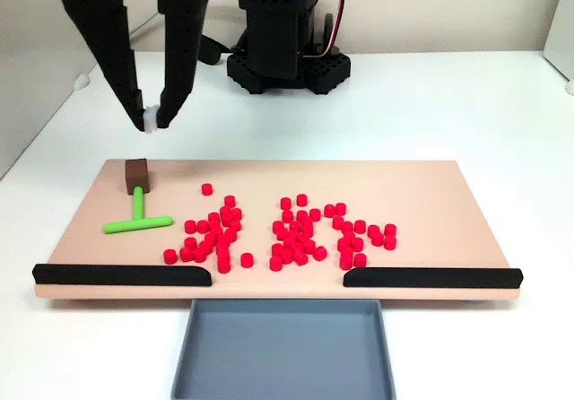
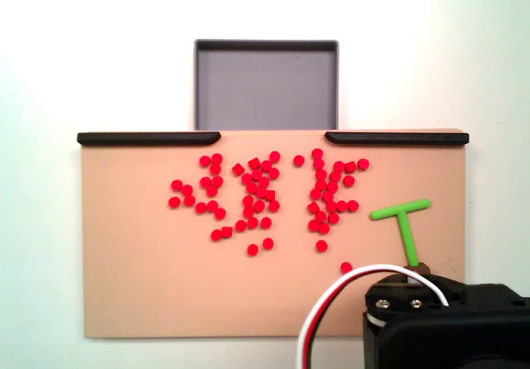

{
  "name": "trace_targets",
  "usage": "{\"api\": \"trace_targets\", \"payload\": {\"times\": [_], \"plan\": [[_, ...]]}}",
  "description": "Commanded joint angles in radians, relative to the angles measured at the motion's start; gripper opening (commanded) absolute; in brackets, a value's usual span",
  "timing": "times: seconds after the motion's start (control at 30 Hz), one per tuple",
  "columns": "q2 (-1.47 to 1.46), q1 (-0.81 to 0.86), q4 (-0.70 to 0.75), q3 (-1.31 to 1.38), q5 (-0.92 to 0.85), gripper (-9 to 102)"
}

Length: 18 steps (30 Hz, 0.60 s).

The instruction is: Grasp a green tool by the dark brown handle.

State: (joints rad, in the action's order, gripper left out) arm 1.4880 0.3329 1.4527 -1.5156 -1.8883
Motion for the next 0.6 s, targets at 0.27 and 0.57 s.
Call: {"api": "trace_targets", "payload": {"times": [0.27,0.57], "plan": [[-0.037,0.071,-0.003,0.006,-0.130,0],[-0.077,0.091,-0.005,0.018,-0.304,0]]}}
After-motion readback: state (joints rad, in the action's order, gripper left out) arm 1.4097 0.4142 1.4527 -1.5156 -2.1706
